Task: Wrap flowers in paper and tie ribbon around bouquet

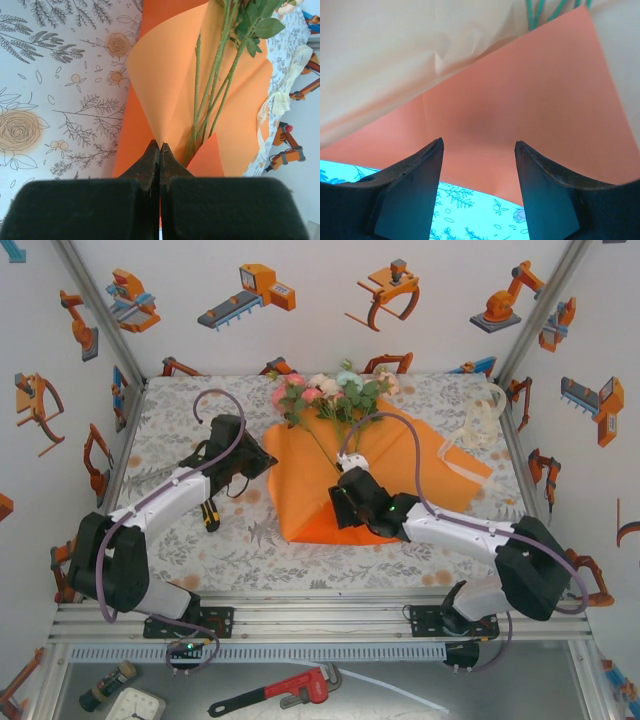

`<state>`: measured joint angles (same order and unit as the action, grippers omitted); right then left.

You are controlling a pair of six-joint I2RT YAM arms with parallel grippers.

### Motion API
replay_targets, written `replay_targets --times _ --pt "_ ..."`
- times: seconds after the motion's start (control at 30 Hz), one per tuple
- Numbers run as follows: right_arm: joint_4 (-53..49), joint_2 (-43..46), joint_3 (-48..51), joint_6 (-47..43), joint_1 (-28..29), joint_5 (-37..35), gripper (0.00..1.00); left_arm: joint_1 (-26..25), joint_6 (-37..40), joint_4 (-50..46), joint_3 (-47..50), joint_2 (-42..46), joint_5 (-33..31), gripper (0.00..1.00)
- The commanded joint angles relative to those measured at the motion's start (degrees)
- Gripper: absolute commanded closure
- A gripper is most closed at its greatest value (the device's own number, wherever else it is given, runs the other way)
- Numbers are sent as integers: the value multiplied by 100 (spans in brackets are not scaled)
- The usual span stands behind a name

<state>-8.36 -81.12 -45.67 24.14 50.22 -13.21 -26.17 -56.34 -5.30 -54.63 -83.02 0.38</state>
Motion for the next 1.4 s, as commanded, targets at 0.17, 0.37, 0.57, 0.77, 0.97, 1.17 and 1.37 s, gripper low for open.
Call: replay_targets --times 0.17,0.37,0.57,0.77,0.97,1.17,1.37 --pt "161 -799 -100 -278 27 411 43 -21 -25 -166 52 28 -120 100" --pt "209 -1173 -123 -230 43 -72 43 -72 -234 -122 120 138 -10 100" --pt "181 -1058 -132 -209 49 269 42 -132 -857 -90 -108 192 284 100" --pt "71 -355 -73 -60 49 646 42 -162 -1024 -205 -473 -27 274 100" --pt "528 -606 -387 128 -38 282 41 -247 -1003 -233 -565 -131 206 100" --pt "492 -1567 -685 128 -56 -6 43 -259 -1040 -338 -550 -11 70 100" --pt "518 -1349 -682 107 -67 111 42 -320 -1256 -242 -743 -61 133 100"
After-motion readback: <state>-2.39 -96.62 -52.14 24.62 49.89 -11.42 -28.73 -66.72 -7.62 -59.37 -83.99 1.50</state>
